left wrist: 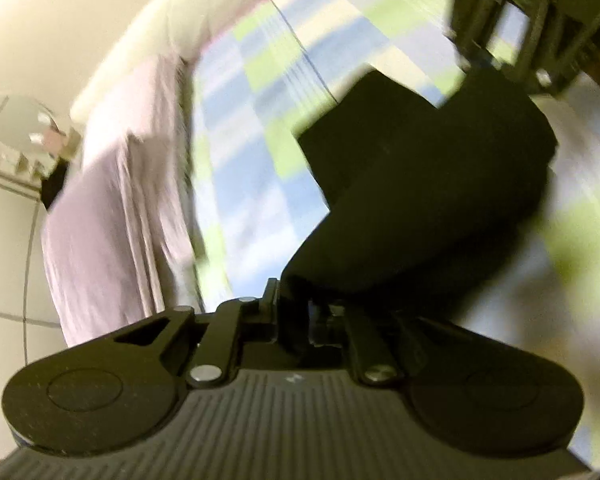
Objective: Fold clothes
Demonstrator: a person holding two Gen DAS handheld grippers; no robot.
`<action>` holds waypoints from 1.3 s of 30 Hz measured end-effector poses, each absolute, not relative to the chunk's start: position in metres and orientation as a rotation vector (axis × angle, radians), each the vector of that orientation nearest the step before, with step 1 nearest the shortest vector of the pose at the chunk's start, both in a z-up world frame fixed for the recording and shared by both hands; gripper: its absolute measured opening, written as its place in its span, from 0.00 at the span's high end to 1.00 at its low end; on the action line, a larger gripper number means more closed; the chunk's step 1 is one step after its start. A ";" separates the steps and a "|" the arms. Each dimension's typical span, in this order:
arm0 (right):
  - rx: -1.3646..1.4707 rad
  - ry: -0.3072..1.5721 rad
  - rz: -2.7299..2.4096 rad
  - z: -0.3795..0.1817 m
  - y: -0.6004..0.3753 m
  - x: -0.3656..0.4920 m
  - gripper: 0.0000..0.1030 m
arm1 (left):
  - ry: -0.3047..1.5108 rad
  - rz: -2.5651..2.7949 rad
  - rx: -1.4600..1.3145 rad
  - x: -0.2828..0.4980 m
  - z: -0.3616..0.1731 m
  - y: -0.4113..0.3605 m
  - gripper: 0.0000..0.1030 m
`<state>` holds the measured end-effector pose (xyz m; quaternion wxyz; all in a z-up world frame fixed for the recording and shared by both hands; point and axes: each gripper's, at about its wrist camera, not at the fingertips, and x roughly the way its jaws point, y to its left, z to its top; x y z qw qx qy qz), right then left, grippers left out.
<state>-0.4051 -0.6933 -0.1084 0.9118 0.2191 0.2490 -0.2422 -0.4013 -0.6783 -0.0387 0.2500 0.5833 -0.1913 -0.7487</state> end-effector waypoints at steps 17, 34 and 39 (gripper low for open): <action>1.306 0.360 -0.835 -0.267 -0.887 -0.606 0.39 | -0.156 -1.968 1.813 -0.536 -0.208 -0.805 0.60; 1.319 0.352 -0.923 -0.317 -0.916 -0.571 0.40 | 0.086 -1.915 1.696 -0.502 -0.293 -0.876 0.58; 1.304 0.412 -0.943 -0.308 -0.925 -0.569 0.42 | -0.027 -1.956 1.625 -0.465 -0.253 -0.853 0.59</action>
